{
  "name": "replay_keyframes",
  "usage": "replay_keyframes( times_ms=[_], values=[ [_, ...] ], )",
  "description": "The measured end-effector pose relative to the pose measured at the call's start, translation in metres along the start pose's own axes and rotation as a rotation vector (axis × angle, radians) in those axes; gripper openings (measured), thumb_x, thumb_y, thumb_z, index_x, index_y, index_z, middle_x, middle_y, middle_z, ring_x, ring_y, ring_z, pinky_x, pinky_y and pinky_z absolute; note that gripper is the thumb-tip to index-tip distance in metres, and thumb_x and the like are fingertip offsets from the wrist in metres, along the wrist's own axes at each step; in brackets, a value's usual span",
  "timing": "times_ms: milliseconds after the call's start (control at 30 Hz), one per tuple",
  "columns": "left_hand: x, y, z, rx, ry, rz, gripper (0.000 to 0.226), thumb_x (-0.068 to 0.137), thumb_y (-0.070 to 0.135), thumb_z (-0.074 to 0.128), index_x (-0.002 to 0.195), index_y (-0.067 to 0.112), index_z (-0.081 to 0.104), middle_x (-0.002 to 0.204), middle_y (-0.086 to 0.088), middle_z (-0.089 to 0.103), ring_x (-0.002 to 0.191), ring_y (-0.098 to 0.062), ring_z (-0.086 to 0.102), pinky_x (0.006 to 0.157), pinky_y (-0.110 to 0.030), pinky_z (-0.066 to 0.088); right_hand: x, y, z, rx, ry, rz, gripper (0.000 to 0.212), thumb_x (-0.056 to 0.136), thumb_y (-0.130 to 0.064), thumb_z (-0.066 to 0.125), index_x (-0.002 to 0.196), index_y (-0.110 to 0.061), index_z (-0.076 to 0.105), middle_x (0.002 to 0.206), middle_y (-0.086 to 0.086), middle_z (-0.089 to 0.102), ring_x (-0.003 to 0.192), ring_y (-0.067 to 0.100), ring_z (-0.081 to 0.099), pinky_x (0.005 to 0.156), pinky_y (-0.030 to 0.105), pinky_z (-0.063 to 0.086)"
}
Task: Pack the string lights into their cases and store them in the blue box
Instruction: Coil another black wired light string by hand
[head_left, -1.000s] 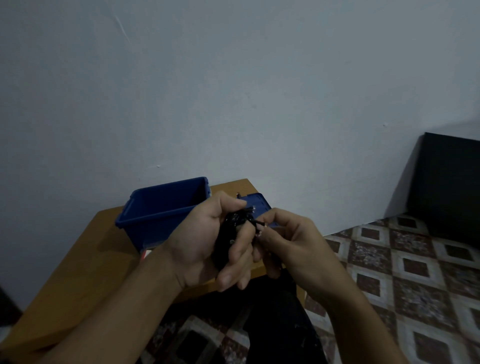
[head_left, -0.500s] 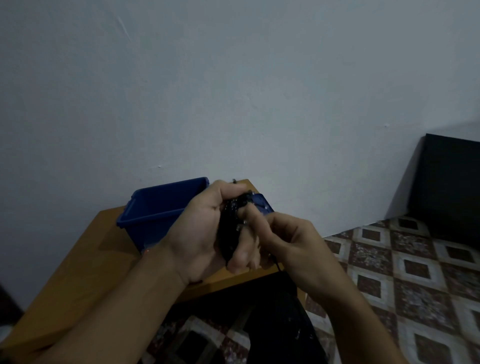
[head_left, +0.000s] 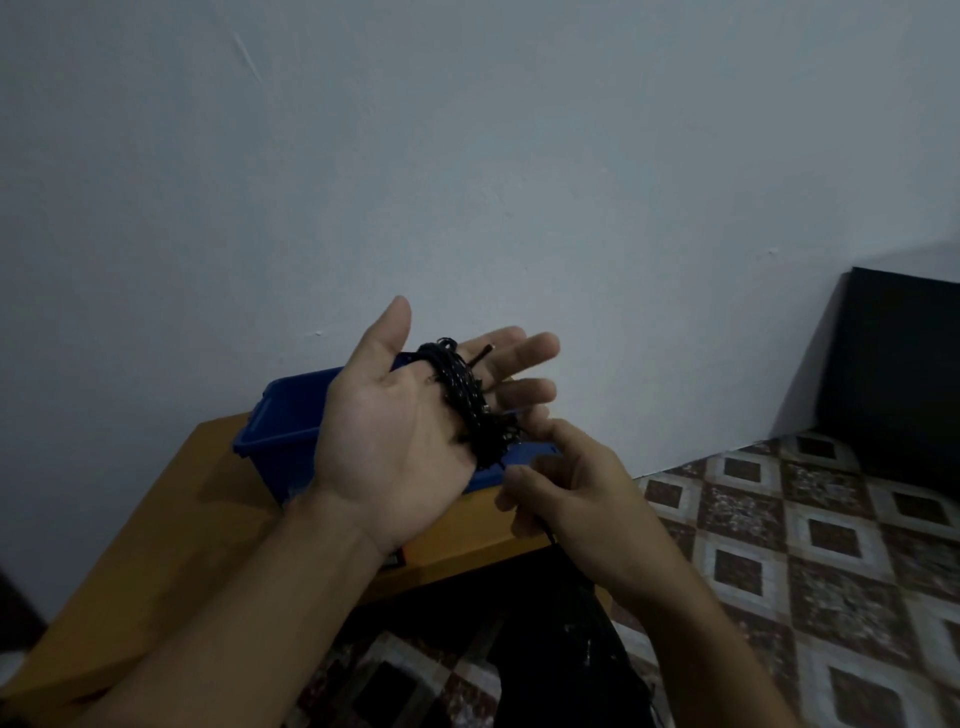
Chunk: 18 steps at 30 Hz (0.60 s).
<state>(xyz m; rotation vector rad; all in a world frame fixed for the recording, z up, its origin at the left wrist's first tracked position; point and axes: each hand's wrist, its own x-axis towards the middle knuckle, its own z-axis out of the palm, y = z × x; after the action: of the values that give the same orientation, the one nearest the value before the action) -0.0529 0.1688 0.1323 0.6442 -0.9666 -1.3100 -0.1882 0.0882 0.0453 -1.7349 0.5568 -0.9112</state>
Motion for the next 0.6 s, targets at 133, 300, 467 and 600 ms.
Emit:
replay_keyframes(
  times_ms=[133, 300, 467, 600],
  values=[
    [0.002, 0.002, 0.002, 0.024, 0.112, 0.075, 0.074, 0.098, 0.059, 0.03, 0.135, -0.002, 0.05, 0.119, -0.017, 0.07, 0.091, -0.029, 0.067, 0.094, -0.044, 0.049, -0.001, -0.001, -0.004, -0.087, -0.09, 0.008, 0.018, 0.101, -0.026, 0.06, 0.092, -0.015, 0.07, 0.07, -0.002, 0.067, 0.065, 0.013, 0.061, 0.068, 0.033, 0.053],
    [0.004, -0.001, -0.002, 0.077, 0.198, 0.14, 0.072, 0.1, 0.058, 0.027, 0.137, 0.0, 0.048, 0.121, -0.018, 0.07, 0.099, -0.031, 0.065, 0.1, -0.047, 0.046, -0.003, -0.006, -0.005, -0.078, -0.123, 0.032, 0.025, 0.099, -0.032, 0.06, 0.087, -0.011, 0.068, 0.066, -0.005, 0.065, 0.058, 0.01, 0.056, 0.057, 0.025, 0.045],
    [0.005, -0.002, -0.004, 0.117, 0.234, 0.146, 0.079, 0.098, 0.064, 0.025, 0.147, 0.004, 0.035, 0.125, -0.014, 0.069, 0.115, -0.031, 0.065, 0.106, -0.046, 0.043, -0.004, -0.007, -0.007, -0.018, -0.075, -0.011, 0.036, 0.099, -0.034, 0.061, 0.074, -0.009, 0.061, 0.055, -0.006, 0.05, 0.048, 0.008, 0.04, 0.05, 0.021, 0.034],
    [0.006, -0.003, 0.0, 0.154, 0.251, 0.133, 0.091, 0.091, 0.067, 0.028, 0.156, 0.004, 0.018, 0.126, -0.01, 0.069, 0.121, -0.027, 0.063, 0.109, -0.043, 0.038, -0.004, -0.011, -0.006, 0.079, -0.043, -0.038, 0.038, 0.098, -0.03, 0.062, 0.063, -0.018, 0.052, 0.056, -0.001, 0.041, 0.048, 0.011, 0.033, 0.047, 0.02, 0.03]
  ],
)
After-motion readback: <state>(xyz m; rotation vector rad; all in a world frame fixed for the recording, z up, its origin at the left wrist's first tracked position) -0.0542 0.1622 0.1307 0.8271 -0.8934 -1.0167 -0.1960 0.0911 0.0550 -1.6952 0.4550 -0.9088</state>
